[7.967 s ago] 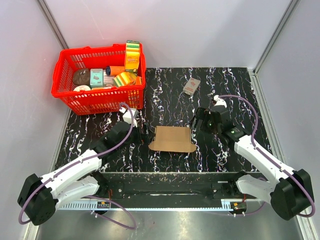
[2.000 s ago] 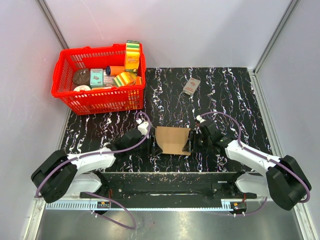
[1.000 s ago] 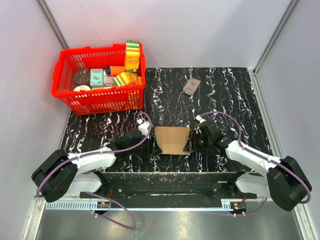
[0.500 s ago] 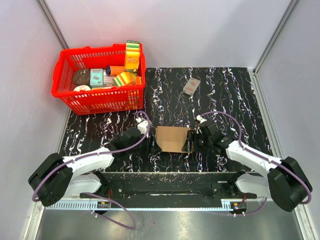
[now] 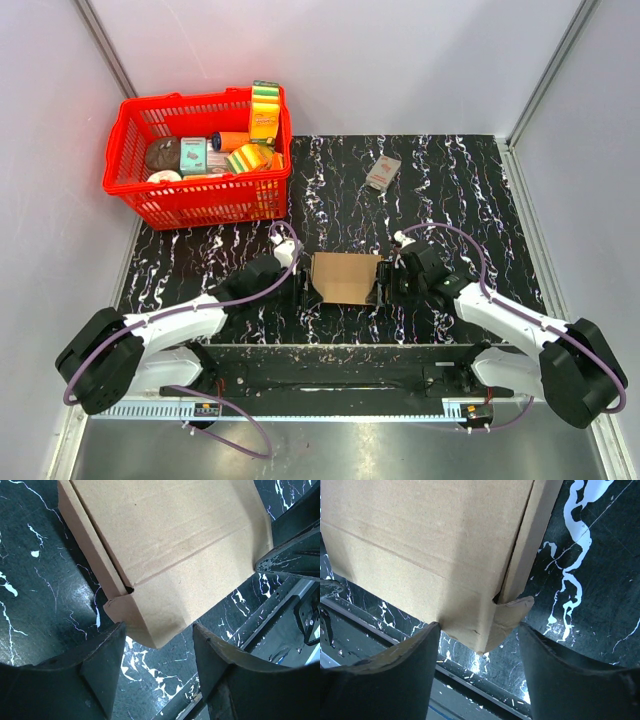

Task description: Fold the paper box

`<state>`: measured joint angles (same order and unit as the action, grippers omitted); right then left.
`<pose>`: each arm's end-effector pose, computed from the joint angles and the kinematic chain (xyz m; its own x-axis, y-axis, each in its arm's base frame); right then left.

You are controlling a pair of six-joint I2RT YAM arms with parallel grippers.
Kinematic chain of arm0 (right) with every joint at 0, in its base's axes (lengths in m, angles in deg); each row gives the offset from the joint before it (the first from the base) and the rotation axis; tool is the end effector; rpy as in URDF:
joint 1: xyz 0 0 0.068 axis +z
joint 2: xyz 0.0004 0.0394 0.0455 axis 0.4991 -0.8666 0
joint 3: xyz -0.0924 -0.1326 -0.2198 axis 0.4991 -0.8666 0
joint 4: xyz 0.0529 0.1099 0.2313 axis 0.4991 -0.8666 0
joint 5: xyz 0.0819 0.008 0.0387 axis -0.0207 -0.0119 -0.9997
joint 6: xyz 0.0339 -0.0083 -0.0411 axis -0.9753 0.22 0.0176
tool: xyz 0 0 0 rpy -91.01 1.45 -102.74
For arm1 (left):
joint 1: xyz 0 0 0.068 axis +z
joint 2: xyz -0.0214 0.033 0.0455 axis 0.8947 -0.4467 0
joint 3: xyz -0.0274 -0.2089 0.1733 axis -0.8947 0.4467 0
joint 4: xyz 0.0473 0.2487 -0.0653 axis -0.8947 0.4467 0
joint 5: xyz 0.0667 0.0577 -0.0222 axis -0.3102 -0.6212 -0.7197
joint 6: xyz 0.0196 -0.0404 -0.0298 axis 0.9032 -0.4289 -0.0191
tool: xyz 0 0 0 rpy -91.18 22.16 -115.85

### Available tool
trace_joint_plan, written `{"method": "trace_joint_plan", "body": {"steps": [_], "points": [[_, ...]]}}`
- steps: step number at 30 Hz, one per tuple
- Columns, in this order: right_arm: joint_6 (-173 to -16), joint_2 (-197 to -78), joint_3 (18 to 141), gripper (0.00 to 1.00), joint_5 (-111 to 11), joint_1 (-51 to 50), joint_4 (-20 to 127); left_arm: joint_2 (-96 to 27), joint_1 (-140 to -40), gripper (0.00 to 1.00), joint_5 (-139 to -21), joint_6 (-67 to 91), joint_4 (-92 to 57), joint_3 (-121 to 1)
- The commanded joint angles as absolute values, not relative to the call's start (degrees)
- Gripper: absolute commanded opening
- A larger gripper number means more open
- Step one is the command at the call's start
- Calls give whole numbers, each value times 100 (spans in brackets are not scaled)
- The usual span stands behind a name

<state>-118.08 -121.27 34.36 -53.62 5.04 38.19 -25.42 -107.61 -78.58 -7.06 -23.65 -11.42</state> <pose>0.1717 0.1285 0.1809 -0.8778 -0.0068 -0.4790 -0.2528 0.8559 0.4511 0.1574 -0.1613 0.1718 -0.7519 0.0240 -0.6588 0.4676 0.7239 -0.5072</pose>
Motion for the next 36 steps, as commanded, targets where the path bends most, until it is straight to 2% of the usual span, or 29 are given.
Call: {"method": "trace_joint_plan", "body": {"steps": [1,4,13,36], "points": [[-11698,-12000,3660,67,-5196,539,3827,-2436,-10706,60,-7946,-583,-2425,-1367],[-11689,-12000,3678,61,-5204,539,3836,-2436,-10689,61,-7938,-574,-2425,-1384],[-11671,-12017,3704,55,-5275,539,3845,-2576,-10671,60,-7762,-609,-2565,-1437],[-11847,-12211,3616,53,-5705,539,4275,-2937,-10671,59,-7419,-811,-3049,-1446]]}}
